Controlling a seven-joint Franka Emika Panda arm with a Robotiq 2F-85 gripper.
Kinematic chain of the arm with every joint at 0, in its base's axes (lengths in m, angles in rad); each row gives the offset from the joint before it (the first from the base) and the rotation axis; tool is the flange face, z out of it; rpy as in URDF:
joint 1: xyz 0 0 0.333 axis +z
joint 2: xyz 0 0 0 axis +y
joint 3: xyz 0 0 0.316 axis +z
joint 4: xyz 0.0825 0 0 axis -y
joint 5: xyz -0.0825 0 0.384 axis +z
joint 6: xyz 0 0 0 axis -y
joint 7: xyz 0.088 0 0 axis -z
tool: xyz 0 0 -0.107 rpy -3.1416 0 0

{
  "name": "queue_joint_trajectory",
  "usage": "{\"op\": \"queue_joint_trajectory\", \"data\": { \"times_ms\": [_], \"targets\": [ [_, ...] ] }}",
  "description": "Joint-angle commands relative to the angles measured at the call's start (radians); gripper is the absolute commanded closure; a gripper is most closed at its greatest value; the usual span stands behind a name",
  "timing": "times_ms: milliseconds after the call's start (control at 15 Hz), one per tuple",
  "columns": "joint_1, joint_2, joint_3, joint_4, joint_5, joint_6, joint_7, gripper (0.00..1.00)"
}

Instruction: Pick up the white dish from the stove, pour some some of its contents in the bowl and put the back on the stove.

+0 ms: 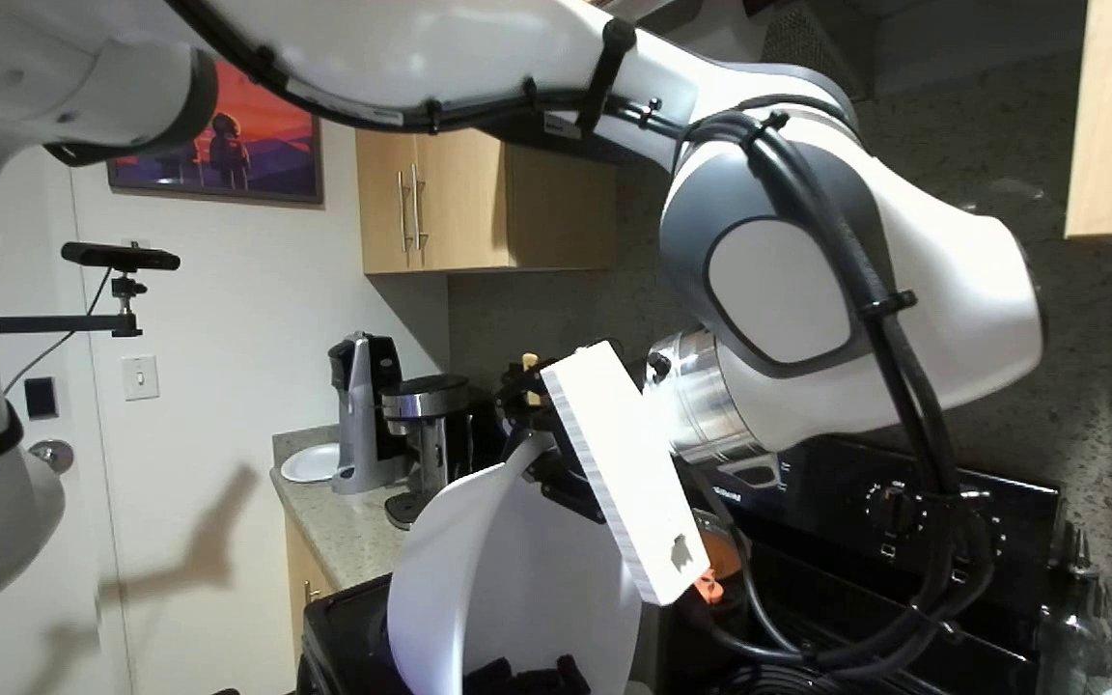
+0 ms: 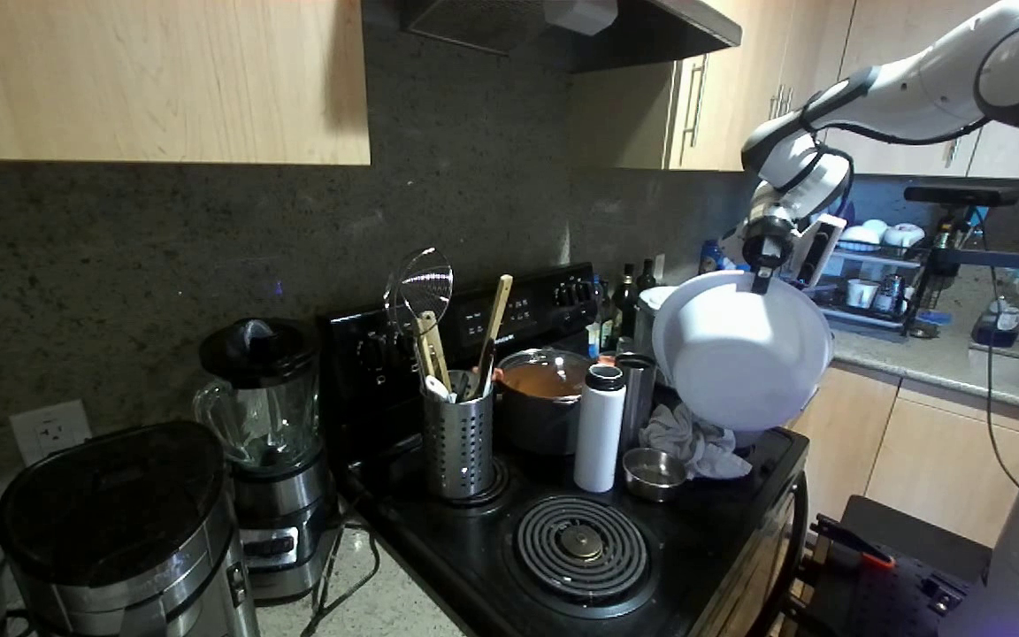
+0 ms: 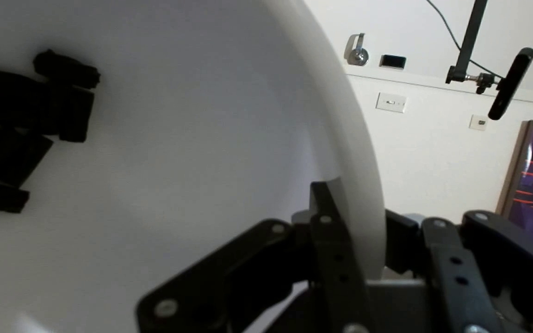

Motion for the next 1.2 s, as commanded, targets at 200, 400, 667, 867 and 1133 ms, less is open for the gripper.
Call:
{"op": "queue_joint_trajectory", "data": {
  "times_ms": [200, 400, 667, 867, 1133],
  "targets": [
    [-0.046, 0.091, 0.005, 0.095, 0.01, -0.02, -0.013, 0.98],
    [-0.059, 0.129, 0.014, 0.126, 0.029, -0.03, -0.013, 0.98],
    [-0.068, 0.161, 0.031, 0.159, 0.061, -0.049, -0.01, 0.98],
    [-0.071, 0.172, 0.037, 0.185, 0.08, -0.074, -0.006, 0.98],
    [-0.073, 0.179, 0.043, 0.212, 0.088, -0.117, 0.001, 0.98]
  ]
}}
